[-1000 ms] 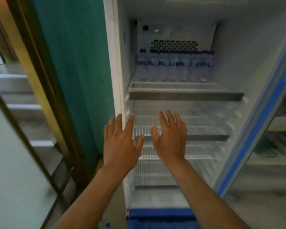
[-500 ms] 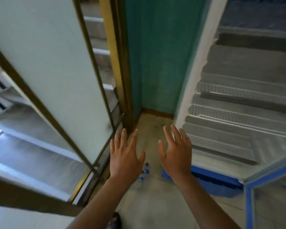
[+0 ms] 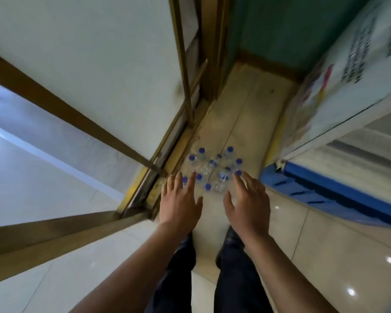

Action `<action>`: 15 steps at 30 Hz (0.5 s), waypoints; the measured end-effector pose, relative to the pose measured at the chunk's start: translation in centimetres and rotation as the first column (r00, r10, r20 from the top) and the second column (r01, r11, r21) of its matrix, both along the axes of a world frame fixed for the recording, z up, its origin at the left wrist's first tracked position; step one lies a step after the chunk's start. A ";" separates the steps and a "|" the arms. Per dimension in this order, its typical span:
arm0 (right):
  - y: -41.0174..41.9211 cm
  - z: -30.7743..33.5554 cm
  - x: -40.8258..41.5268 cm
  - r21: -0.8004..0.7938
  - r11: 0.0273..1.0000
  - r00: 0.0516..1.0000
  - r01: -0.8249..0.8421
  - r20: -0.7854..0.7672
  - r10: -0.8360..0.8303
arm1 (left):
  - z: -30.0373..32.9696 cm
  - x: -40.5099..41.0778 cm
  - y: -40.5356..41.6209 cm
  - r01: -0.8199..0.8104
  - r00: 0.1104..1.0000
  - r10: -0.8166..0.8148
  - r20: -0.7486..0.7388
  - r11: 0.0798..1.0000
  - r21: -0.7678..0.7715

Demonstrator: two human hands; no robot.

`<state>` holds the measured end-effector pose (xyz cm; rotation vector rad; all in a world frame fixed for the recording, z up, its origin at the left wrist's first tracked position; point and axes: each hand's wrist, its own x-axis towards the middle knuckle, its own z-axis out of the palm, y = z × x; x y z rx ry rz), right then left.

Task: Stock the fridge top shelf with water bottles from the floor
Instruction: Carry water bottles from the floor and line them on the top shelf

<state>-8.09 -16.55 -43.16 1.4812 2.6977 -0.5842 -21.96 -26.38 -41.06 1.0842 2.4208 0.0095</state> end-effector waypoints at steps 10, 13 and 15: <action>1.6 -27.8 -3.9 -0.284 0.957 0.966 -0.068 0.220 0.134 | -29.4 -2.2 3.4 -0.182 0.981 0.188 0.053 0.978 -0.103; 1.6 -35.6 -4.5 -0.314 0.949 0.969 0.017 0.240 0.062 | -37.0 -3.5 4.2 -0.088 0.996 0.083 -0.044 0.990 -0.112; 1.5 -40.1 -5.0 -0.341 0.935 0.980 0.094 0.199 -0.026 | -41.2 -4.7 4.9 -0.014 0.994 0.001 -0.107 0.993 -0.120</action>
